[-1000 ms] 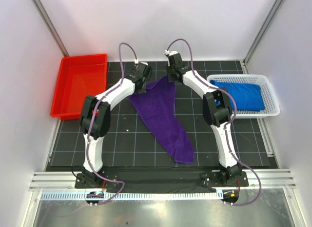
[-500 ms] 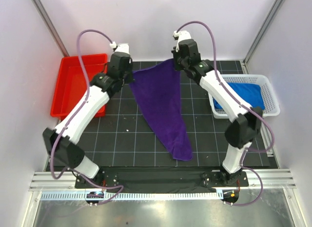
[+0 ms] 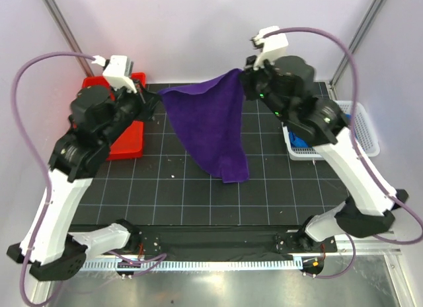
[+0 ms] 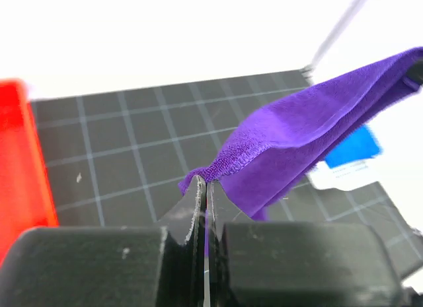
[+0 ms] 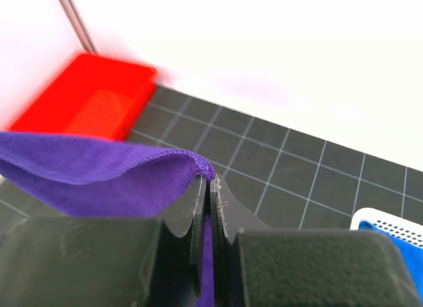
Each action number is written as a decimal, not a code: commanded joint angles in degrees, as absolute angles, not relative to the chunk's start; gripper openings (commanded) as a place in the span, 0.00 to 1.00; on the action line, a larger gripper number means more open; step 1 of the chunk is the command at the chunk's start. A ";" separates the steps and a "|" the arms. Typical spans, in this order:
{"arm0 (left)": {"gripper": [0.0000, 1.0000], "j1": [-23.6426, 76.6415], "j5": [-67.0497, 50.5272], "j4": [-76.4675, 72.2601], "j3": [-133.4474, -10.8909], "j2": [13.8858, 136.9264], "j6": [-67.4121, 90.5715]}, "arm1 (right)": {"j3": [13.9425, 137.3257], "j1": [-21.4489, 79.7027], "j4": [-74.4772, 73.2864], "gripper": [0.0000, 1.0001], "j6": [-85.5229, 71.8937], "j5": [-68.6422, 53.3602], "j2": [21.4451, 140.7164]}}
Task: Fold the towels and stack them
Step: Flatten out the crumpled towel
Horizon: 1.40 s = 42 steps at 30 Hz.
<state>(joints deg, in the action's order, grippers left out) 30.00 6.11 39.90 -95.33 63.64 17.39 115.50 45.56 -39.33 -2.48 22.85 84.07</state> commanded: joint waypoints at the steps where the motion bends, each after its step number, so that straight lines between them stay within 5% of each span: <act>1: 0.00 30.15 -1.93 38.76 -98.08 59.61 14.07 | 117.16 45.70 -39.55 0.01 -4.04 20.40 78.50; 16: 0.00 30.15 -17.31 31.38 -104.24 52.47 12.48 | 119.18 45.70 -36.04 0.01 -6.50 6.77 68.30; 25: 0.00 30.15 -5.03 30.32 -104.50 57.02 12.57 | 117.78 45.79 -34.28 0.01 -4.05 10.96 69.52; 30: 0.00 28.75 2.90 28.66 -103.45 63.97 11.16 | 115.41 44.39 -32.97 0.01 -0.97 15.82 77.14; 36: 0.00 18.90 -5.45 19.36 -100.11 79.08 16.35 | 114.51 27.52 -26.30 0.01 -6.24 3.52 93.64; 42: 0.00 10.38 -7.90 12.75 -108.16 100.67 19.50 | 133.79 19.96 -23.99 0.01 -7.47 0.70 118.61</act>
